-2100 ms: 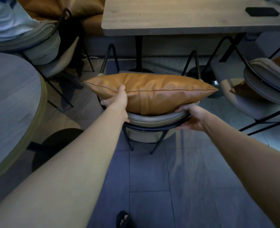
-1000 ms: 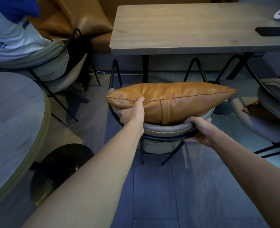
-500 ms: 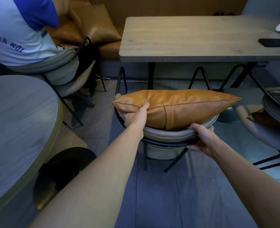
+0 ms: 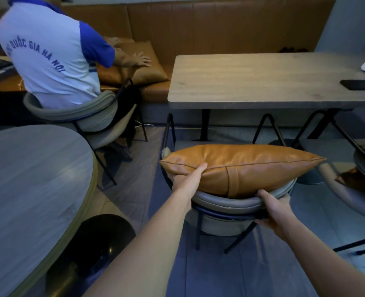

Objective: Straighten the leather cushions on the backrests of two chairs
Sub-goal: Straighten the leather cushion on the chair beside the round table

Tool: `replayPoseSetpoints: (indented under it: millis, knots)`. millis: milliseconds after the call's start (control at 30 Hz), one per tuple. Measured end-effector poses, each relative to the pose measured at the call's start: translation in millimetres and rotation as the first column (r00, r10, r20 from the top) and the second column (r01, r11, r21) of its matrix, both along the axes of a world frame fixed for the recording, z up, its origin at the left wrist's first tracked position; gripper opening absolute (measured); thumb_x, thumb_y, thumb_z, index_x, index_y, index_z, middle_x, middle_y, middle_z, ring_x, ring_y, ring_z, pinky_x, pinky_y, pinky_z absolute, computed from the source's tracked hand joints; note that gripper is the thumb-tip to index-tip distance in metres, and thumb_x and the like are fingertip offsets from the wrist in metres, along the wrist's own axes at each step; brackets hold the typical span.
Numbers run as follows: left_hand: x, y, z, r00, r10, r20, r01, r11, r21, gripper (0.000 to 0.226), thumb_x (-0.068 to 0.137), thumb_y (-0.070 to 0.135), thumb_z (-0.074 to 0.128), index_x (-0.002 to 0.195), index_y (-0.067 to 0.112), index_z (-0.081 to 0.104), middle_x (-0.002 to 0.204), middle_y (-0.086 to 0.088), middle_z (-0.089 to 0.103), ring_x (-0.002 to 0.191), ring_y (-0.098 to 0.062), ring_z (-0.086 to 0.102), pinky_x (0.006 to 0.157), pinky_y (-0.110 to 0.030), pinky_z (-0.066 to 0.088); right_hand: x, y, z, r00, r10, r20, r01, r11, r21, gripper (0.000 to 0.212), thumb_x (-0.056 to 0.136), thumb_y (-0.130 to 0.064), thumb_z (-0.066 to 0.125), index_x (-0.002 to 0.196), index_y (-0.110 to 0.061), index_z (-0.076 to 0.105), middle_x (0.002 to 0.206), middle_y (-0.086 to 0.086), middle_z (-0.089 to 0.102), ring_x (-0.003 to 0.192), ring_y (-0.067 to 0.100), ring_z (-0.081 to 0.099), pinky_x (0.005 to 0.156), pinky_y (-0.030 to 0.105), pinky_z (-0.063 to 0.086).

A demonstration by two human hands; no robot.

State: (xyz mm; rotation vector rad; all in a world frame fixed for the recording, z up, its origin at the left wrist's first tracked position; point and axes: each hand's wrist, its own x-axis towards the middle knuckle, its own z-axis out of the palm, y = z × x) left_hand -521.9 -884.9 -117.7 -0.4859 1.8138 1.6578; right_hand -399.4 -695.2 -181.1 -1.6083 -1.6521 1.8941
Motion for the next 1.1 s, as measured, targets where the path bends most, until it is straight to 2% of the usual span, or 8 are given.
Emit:
replayPoseSetpoints:
  millis: [133,233,400,500,600,700,867,1100]
  knots:
    - [-2,-2,-2,0.999,-0.021,-0.031,0.020,1.000,-0.007,0.125,0.064,0.064,0.085,0.159,0.012,0.024,0.153,-0.009,0.047,0.135,-0.034,0.050,0.111,-0.054,0.044,-3,1,-2,1.000,-0.012,0.013,0.012,1.000,0.021,0.083,0.093,-0.028,0.071,0.157,-0.022,0.018,0.131,0.013,0.049,0.115,0.039,0.058,0.079,0.054,0.059]
    - [-2,-1,-2,0.999,-0.015,-0.041,0.014,1.000,-0.017,0.120,0.070,0.061,0.084,0.159,0.010,0.022,0.154,-0.010,0.046,0.136,-0.033,0.049,0.112,-0.051,0.043,-6,0,-1,1.000,-0.012,0.020,0.012,0.999,0.036,0.086,0.093,-0.027,0.070,0.159,-0.020,0.016,0.138,0.016,0.050,0.116,0.039,0.057,0.080,0.054,0.058]
    - [1,0,-1,0.999,0.008,-0.038,-0.008,1.000,-0.003,0.126,0.064,0.063,0.086,0.159,0.013,0.021,0.153,-0.009,0.047,0.134,-0.035,0.050,0.109,-0.057,0.045,-8,-6,3,0.998,-0.034,0.057,0.029,0.995,0.094,0.098,0.091,-0.030,0.072,0.163,-0.025,0.006,0.147,0.018,0.048,0.122,0.045,0.056,0.088,0.059,0.058]
    - [3,1,-1,0.999,0.020,-0.041,-0.020,1.000,0.009,0.131,0.056,0.066,0.087,0.159,0.016,0.022,0.152,-0.009,0.048,0.132,-0.036,0.051,0.108,-0.059,0.045,-8,-8,7,0.994,-0.037,0.101,0.018,0.984,0.178,0.107,0.086,-0.031,0.076,0.163,-0.022,0.002,0.155,0.025,0.039,0.128,0.049,0.051,0.096,0.059,0.053]
    - [4,1,-1,0.998,0.029,-0.047,-0.029,0.999,0.016,0.138,0.046,0.069,0.085,0.159,0.018,0.023,0.151,-0.009,0.049,0.131,-0.036,0.053,0.107,-0.060,0.046,-6,-10,11,0.995,-0.030,0.098,0.014,0.986,0.164,0.110,0.081,-0.032,0.078,0.162,-0.029,0.004,0.155,0.024,0.038,0.125,0.051,0.052,0.085,0.058,0.058]
    - [2,1,-2,0.998,0.025,-0.049,-0.024,1.000,0.017,0.144,0.040,0.072,0.083,0.160,0.019,0.023,0.151,-0.009,0.049,0.131,-0.036,0.052,0.107,-0.061,0.046,-5,-4,5,0.993,-0.015,0.113,0.000,0.991,0.133,0.110,0.071,-0.037,0.078,0.156,-0.042,0.008,0.152,0.022,0.039,0.121,0.051,0.053,0.077,0.065,0.060]
    - [0,1,-5,0.998,0.017,-0.058,-0.016,1.000,0.011,0.141,0.046,0.070,0.084,0.160,0.017,0.020,0.153,-0.011,0.047,0.133,-0.037,0.051,0.108,-0.061,0.045,-5,-1,3,0.991,-0.008,0.134,-0.011,0.990,0.143,0.111,0.066,-0.039,0.078,0.155,-0.042,0.010,0.149,0.022,0.041,0.120,0.050,0.054,0.073,0.065,0.061]
    - [1,1,-4,0.999,0.015,-0.047,-0.015,1.000,-0.005,0.129,0.061,0.065,0.086,0.160,0.014,0.021,0.153,-0.010,0.046,0.134,-0.036,0.050,0.108,-0.060,0.045,-3,-3,15,0.996,0.004,0.091,-0.011,0.997,0.075,0.100,0.087,-0.021,0.074,0.160,-0.034,0.007,0.132,0.015,0.048,0.115,0.045,0.057,0.080,0.061,0.060]
